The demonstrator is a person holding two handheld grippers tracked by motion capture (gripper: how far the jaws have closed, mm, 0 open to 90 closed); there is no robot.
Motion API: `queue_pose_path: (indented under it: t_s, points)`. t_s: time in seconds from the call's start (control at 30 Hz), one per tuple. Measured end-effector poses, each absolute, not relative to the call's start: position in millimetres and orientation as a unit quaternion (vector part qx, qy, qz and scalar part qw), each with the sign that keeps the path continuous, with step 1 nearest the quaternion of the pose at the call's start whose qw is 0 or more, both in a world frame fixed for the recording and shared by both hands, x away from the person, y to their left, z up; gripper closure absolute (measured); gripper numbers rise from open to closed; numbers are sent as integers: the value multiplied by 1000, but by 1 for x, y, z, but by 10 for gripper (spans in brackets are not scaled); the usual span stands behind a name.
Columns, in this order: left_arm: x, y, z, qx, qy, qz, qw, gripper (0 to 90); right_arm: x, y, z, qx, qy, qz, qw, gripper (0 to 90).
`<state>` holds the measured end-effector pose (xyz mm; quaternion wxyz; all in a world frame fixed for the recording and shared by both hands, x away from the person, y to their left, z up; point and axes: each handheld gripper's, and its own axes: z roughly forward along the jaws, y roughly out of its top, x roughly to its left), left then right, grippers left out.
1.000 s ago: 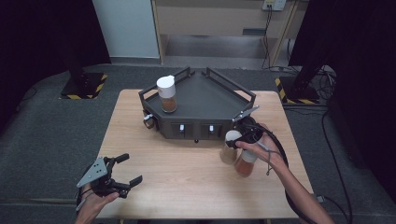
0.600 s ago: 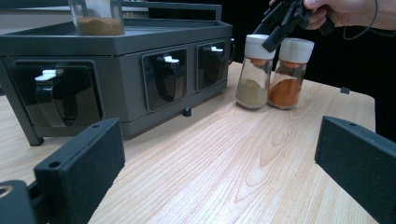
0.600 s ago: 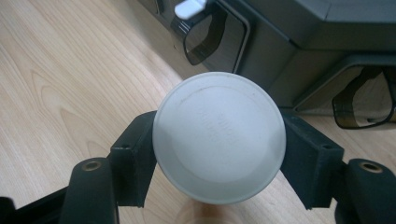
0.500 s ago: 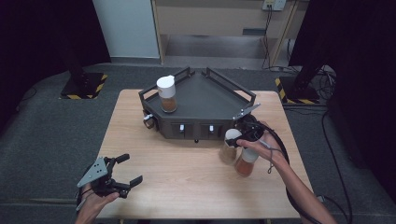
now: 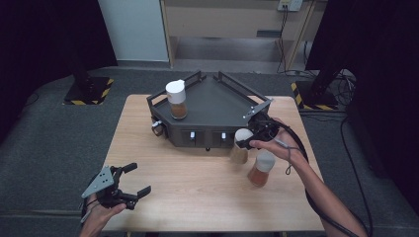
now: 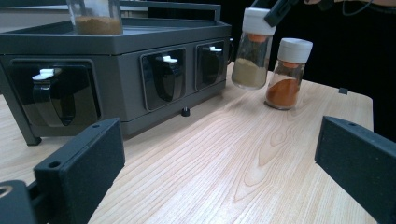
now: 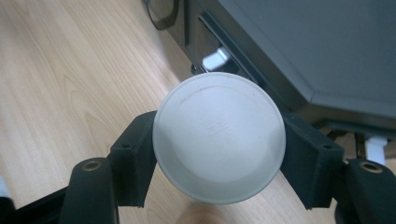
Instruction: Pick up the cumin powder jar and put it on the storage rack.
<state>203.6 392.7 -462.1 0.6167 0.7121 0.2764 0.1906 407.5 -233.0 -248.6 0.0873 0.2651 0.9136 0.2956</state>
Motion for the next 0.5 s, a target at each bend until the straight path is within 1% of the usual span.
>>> queue_pose_path:
  t_s: [0.13,0.5]
  points:
    - [204,393,-462,712,276,190,617,2,408,-228,-240,248,918,298,88,342]
    - [204,393,-462,712,276,190,617,2,417,-215,-220,201,927,307,74,342]
